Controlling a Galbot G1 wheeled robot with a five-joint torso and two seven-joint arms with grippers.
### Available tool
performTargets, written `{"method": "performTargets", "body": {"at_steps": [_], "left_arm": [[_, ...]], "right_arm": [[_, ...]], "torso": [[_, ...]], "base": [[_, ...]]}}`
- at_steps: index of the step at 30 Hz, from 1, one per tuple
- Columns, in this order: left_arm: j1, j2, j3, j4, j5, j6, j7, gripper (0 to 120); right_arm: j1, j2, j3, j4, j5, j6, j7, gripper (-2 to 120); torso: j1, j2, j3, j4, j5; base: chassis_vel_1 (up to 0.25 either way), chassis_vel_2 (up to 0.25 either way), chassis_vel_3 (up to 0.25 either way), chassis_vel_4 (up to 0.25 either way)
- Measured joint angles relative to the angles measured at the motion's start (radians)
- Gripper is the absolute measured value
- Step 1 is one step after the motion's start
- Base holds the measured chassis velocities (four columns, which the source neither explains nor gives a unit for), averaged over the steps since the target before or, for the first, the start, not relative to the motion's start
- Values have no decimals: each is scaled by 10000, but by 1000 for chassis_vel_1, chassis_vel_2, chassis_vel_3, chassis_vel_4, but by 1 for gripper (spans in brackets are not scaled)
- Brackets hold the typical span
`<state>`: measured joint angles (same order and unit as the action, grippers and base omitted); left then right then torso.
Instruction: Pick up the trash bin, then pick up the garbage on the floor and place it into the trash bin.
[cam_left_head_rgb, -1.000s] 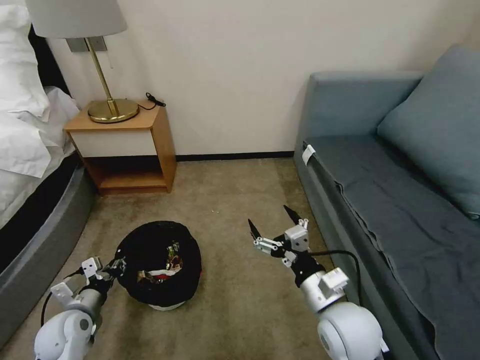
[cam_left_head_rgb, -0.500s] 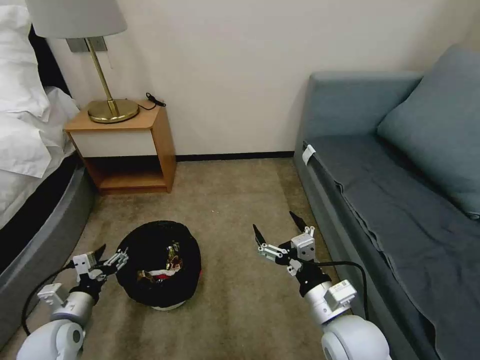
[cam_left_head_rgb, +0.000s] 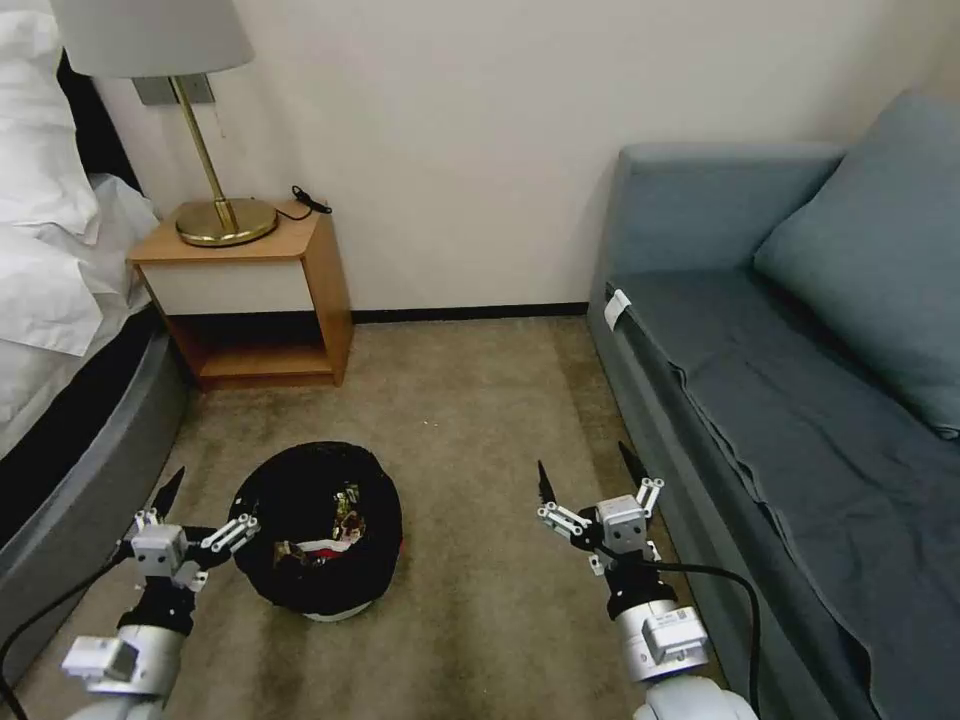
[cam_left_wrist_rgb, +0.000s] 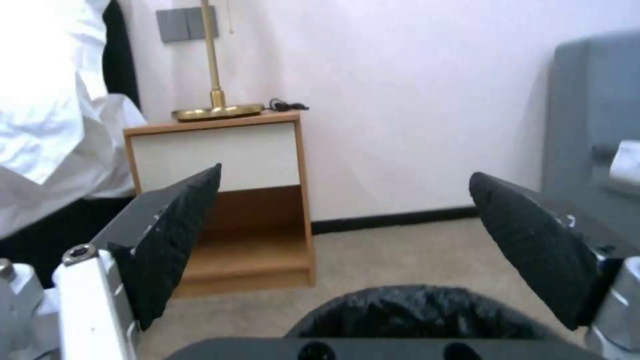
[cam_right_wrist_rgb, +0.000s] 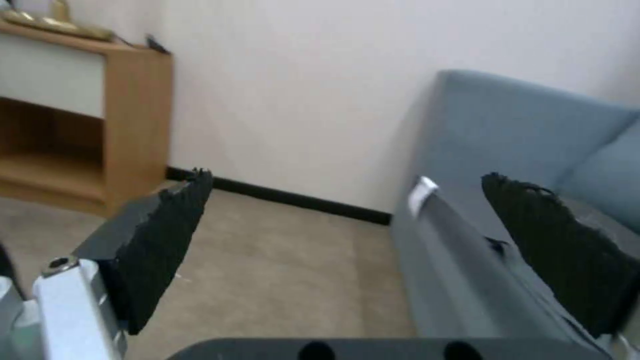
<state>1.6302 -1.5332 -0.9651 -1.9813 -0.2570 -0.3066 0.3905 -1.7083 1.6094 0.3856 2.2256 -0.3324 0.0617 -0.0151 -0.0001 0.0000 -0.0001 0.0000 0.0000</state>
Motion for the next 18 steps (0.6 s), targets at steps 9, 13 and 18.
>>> {"method": "performTargets", "body": {"at_steps": [9,13,18], "left_arm": [[-164,561,841,90,-2349,1078,-278,100],[-407,934,1415,-157,-3230,1982,-773,100],[-588,1378,1947,-383,-3200,2382,-1127,100]], "right_arm": [[95,27,918,-257,-146,99,462,100],[215,18,1180,-250,-100,91,542,100],[306,8,1294,-222,-99,30,563,100]], "torso": [[0,0,0,-1,0],[1,0,0,-1,0],[1,0,0,-1,0]], "base": [[0,0,0,0],[0,0,0,0],[0,0,0,0]]}}
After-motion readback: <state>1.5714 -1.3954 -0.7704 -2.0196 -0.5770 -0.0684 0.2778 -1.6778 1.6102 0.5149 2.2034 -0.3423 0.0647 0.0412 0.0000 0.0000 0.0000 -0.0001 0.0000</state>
